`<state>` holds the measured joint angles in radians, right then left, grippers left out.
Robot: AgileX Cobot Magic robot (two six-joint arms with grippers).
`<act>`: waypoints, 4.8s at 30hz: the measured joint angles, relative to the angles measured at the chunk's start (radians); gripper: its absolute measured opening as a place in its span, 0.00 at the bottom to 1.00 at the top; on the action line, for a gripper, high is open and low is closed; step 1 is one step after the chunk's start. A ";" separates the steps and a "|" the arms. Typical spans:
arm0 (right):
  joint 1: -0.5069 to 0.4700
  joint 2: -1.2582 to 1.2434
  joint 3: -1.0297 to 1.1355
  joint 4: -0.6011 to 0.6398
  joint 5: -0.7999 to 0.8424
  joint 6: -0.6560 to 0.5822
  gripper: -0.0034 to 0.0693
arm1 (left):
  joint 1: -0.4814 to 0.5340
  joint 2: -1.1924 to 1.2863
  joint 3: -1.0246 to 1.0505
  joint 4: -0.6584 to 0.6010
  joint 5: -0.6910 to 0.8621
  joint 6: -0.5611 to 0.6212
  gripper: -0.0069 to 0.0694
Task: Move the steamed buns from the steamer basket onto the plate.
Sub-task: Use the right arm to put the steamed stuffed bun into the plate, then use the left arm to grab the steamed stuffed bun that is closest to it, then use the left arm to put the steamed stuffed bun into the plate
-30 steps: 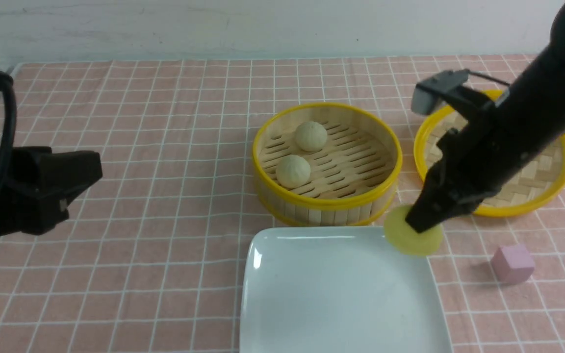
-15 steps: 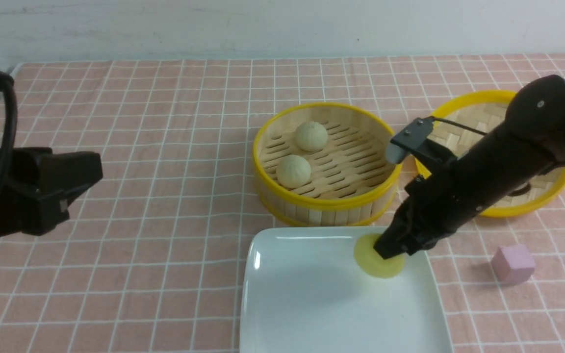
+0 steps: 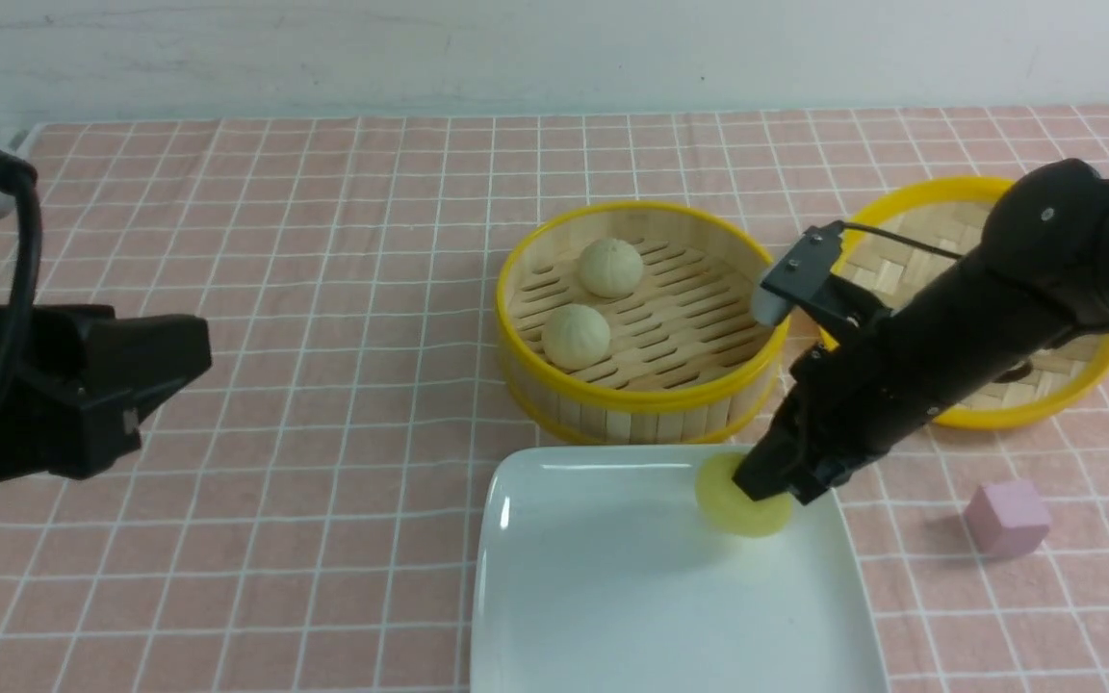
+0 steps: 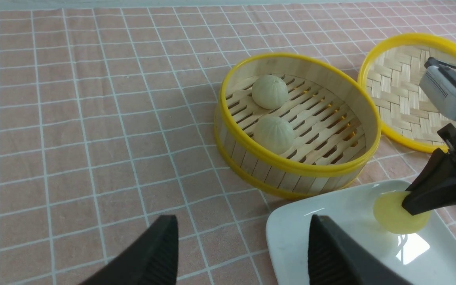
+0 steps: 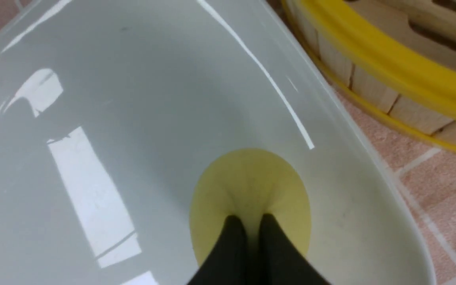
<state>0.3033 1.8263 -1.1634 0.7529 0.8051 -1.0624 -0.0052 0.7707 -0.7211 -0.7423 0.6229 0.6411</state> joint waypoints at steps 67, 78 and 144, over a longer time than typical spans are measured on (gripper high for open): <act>0.000 -0.304 -0.471 -0.057 0.023 0.022 0.65 | 0.000 0.397 -0.171 -0.368 0.106 0.409 0.68; 0.000 -0.471 -0.474 -0.051 0.024 0.019 0.65 | 0.000 0.496 -0.171 -0.350 0.112 0.414 0.68; 0.000 -0.499 -0.478 -0.085 0.184 0.068 0.65 | -0.350 1.254 -0.791 -0.173 -0.021 0.343 0.13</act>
<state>0.3033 1.3274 -1.6410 0.6677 0.9893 -0.9943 -0.3549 2.0243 -1.5124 -0.9157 0.6023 0.9839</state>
